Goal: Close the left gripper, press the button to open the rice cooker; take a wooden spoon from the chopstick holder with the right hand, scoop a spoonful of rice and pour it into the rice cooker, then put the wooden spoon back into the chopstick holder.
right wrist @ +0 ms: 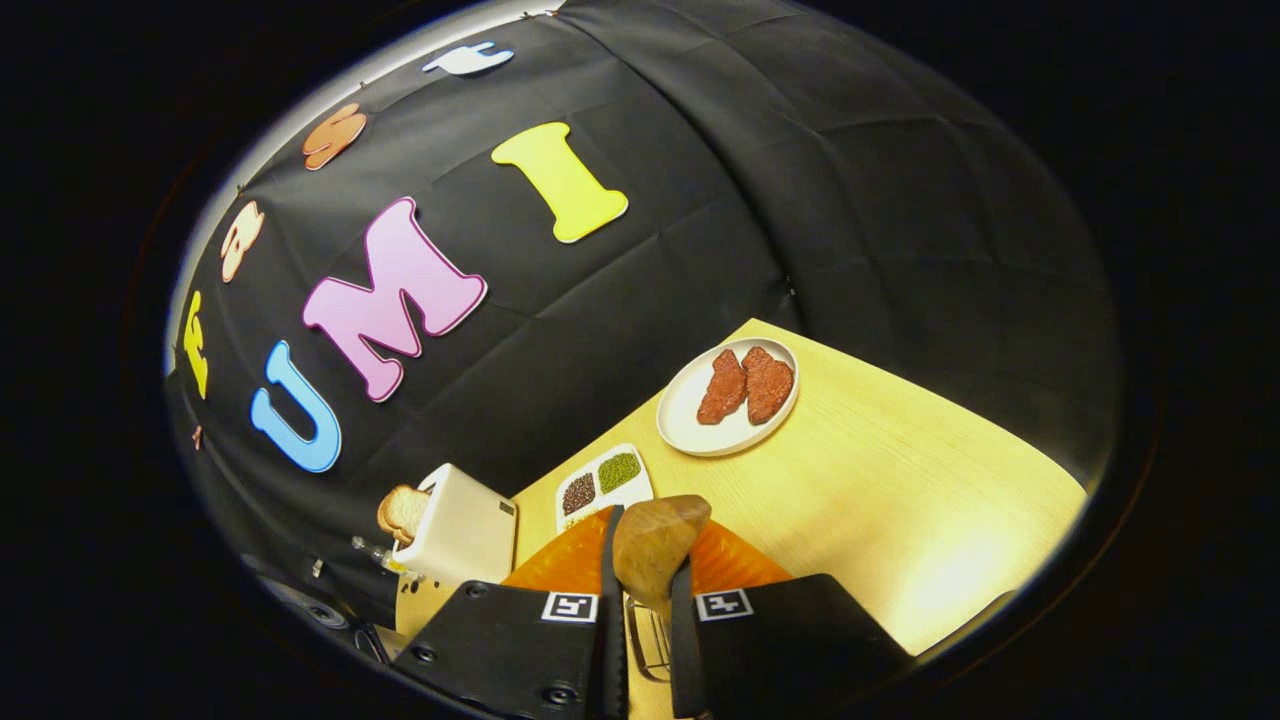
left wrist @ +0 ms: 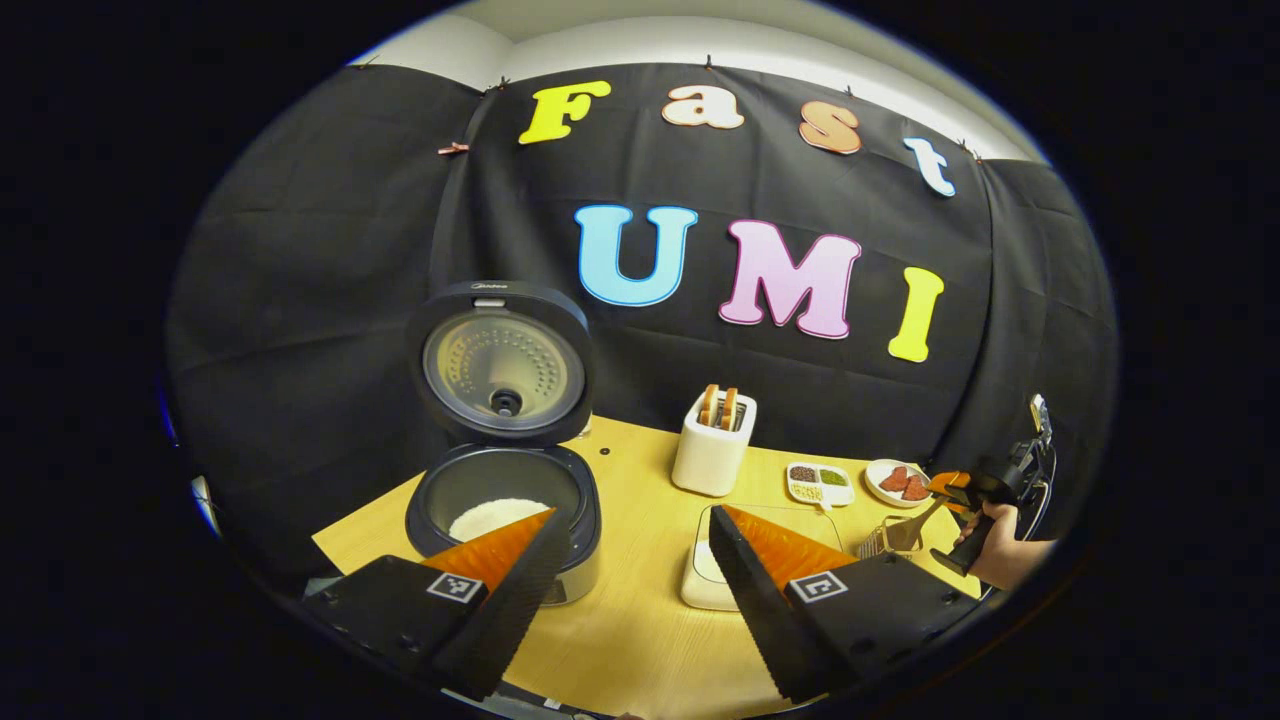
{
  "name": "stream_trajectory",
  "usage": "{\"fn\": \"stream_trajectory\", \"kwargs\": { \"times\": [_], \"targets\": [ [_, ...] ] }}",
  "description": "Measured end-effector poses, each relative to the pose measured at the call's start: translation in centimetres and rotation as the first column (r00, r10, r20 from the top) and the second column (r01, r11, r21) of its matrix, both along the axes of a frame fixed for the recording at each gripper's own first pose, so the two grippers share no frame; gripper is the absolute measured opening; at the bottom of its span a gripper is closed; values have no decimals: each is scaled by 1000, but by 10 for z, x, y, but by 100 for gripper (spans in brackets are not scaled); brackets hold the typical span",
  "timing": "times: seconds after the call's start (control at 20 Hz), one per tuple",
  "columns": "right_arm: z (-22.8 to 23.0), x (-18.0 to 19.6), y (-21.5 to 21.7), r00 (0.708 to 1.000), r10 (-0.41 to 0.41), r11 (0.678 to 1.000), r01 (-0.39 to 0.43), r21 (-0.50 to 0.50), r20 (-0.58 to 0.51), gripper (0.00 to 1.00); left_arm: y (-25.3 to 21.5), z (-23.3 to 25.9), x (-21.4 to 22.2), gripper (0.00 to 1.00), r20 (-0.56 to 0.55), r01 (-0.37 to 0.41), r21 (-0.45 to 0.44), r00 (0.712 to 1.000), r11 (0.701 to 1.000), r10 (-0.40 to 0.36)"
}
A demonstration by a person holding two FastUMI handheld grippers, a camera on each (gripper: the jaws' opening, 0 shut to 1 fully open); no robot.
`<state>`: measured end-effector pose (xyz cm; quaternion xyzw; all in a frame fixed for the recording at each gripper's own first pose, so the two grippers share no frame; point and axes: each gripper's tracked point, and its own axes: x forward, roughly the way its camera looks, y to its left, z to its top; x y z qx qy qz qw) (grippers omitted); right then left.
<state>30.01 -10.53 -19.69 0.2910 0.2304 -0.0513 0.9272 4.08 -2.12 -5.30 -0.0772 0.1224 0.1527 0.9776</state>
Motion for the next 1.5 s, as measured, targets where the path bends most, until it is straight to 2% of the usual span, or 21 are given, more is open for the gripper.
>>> {"fn": "stream_trajectory", "kwargs": {
  "times": [0.2, 0.4, 0.45, 0.5, 0.55, 0.6, 0.65, 0.75, 0.8, 1.0, 1.05, 1.15, 1.25, 1.35, 1.5],
  "targets": [
    [-7, -4, -1, 999, -20, 1000, 21, 18, -25, 22, 16, 14, -7, 95, 29, -49, 2, 998, 999, 49],
    [0, -17, 1, 1000, -12, 1000, 12, 22, -18, 25, 41, 50, -3, 96, 115, -69, 57, 991, 996, 62],
    [3, -21, -1, 1000, -12, 1000, 12, 10, -11, 37, 50, 62, -2, 96, 142, -80, 82, 988, 993, 68],
    [7, -28, -5, 1000, -18, 1000, 18, -6, -6, 42, 59, 74, -1, 95, 171, -93, 111, 982, 989, 74],
    [13, -34, -10, 1000, -29, 999, 29, -19, 6, 56, 66, 86, 1, 95, 197, -99, 140, 978, 985, 70],
    [17, -41, -13, 999, -41, 999, 42, -29, 14, 56, 71, 95, 3, 95, 219, -100, 172, 974, 980, 61],
    [20, -43, -17, 999, -46, 998, 47, -40, 17, 83, 80, 104, 5, 95, 238, -109, 205, 969, 973, 58],
    [25, -58, -21, 998, -53, 996, 55, -74, 22, 97, 103, 119, 10, 95, 274, -136, 246, 960, 960, 66],
    [30, -64, -22, 998, -51, 994, 53, -92, 30, 98, 111, 124, 14, 92, 285, -137, 252, 956, 958, 62],
    [46, -92, -6, 999, -23, 989, 28, -143, 39, 98, 142, 146, 32, 95, 333, -135, 297, 942, 945, 30],
    [51, -101, 0, 999, -10, 985, 18, -170, 49, 99, 149, 152, 38, 92, 344, -131, 312, 939, 941, 17],
    [61, -125, 13, 998, 22, 972, -5, -234, 67, 99, 160, 154, 53, 94, 364, -117, 305, 931, 945, -2],
    [69, -153, 35, 994, 69, 955, -44, -292, 79, 99, 173, 155, 68, 92, 386, -117, 288, 922, 950, -4],
    [81, -175, 53, 987, 113, 933, -67, -354, 112, 98, 191, 158, 84, 94, 409, -130, 286, 912, 949, 1],
    [91, -206, 93, 965, 234, 891, -164, -423, 119, 98, 207, 157, 113, 95, 422, -99, 283, 906, 954, -31]
  ]
}}
